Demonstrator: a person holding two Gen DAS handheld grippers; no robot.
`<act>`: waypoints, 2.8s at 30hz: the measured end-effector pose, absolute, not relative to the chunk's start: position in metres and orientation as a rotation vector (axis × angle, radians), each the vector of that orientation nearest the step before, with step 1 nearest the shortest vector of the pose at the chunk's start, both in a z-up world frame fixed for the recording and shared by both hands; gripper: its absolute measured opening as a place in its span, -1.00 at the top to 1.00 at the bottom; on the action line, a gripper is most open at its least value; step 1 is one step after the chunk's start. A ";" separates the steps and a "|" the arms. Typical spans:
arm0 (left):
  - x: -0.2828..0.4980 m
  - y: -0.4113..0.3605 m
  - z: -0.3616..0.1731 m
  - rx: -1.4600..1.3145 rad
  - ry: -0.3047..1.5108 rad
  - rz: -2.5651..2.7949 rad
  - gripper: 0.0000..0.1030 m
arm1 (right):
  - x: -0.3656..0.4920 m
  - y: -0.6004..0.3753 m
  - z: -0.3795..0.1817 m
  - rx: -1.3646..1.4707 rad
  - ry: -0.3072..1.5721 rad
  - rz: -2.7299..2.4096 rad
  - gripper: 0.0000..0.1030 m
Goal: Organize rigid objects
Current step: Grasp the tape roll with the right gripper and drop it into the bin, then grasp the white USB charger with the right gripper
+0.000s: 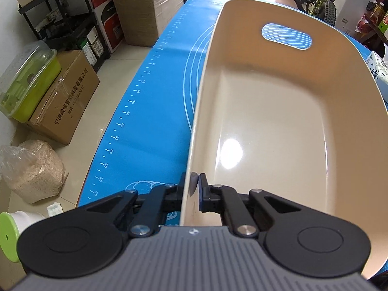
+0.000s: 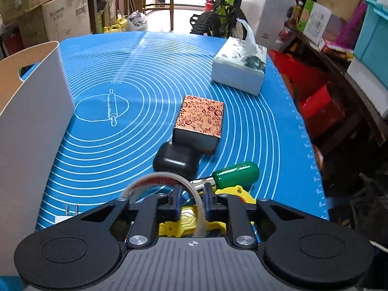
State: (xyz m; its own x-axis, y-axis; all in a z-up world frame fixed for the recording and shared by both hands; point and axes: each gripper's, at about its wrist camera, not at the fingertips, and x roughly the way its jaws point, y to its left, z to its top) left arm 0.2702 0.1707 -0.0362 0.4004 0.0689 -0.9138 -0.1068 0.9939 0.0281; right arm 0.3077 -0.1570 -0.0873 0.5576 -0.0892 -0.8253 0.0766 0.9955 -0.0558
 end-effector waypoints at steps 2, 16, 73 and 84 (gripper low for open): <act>0.270 0.170 -0.037 -0.039 1.153 0.113 0.82 | 0.307 -0.159 -0.087 -0.008 0.972 -0.095 0.56; 0.269 0.171 -0.038 -0.045 1.151 0.119 0.81 | 0.294 -0.159 -0.054 0.040 0.862 -0.111 0.66; 0.268 0.160 -0.038 0.005 1.152 0.132 0.80 | 0.279 -0.051 0.030 0.064 0.746 0.309 -0.48; 0.268 0.161 -0.037 0.002 1.154 0.137 0.80 | 0.294 -0.104 -0.006 0.034 0.834 0.174 -0.51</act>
